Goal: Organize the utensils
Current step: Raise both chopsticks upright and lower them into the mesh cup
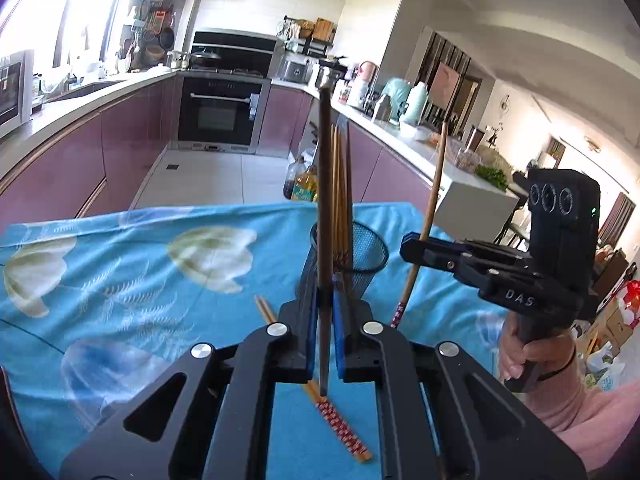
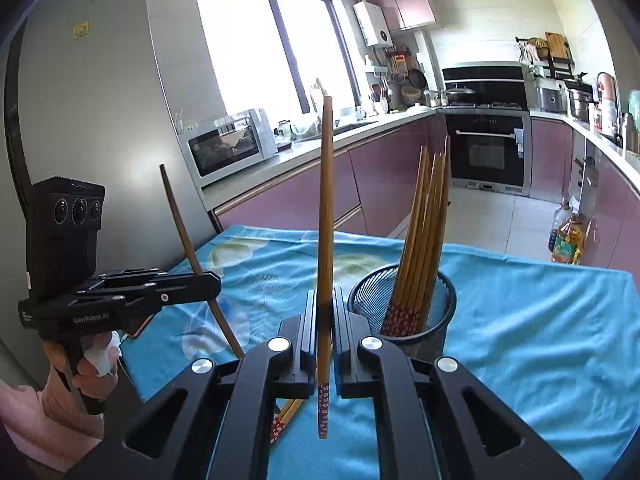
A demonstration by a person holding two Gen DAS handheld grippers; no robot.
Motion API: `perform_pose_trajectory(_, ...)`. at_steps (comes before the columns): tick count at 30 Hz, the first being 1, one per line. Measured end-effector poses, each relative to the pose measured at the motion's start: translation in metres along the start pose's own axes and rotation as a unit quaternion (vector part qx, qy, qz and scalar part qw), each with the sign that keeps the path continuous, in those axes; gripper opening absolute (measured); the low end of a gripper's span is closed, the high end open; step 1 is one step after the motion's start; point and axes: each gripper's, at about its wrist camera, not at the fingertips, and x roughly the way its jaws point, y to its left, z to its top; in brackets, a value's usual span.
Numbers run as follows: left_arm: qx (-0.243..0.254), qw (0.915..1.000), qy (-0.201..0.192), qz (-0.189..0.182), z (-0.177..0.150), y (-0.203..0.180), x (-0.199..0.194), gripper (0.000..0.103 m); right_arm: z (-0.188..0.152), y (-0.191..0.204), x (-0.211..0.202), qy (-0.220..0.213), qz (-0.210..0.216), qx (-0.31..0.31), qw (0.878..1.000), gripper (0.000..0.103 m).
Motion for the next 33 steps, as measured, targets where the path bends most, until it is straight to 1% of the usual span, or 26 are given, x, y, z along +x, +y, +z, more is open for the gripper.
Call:
perform_pose_trajectory(10, 0.003, 0.9984, -0.053, -0.020, 0.046, -0.015, -0.009, 0.008, 0.028, -0.009, -0.009, -0.035, -0.018, -0.005, 0.999, 0.006)
perform_pose_trajectory(19, 0.002, 0.9961, -0.084, -0.029, 0.090, -0.025, -0.009, 0.008, 0.054, -0.022, -0.011, -0.061, -0.033, 0.002, 0.998, 0.006)
perform_pose_trajectory(22, 0.007, 0.9952, -0.093, -0.031, 0.100, -0.029, -0.008, 0.008, 0.059, -0.025, -0.010, -0.068, -0.038, 0.005, 0.997, 0.006)
perform_pose_trajectory(27, 0.015, 0.9959, -0.088, -0.019, 0.107, -0.033, 0.008, 0.008, 0.062, -0.034, -0.003, -0.070, -0.042, 0.015, 0.997, 0.006)
perform_pose_trajectory(33, 0.034, 0.9981, -0.050, 0.001, 0.100, -0.037, 0.039, 0.008, 0.058, -0.041, 0.012, -0.054, -0.052, 0.024, 0.997, 0.006)
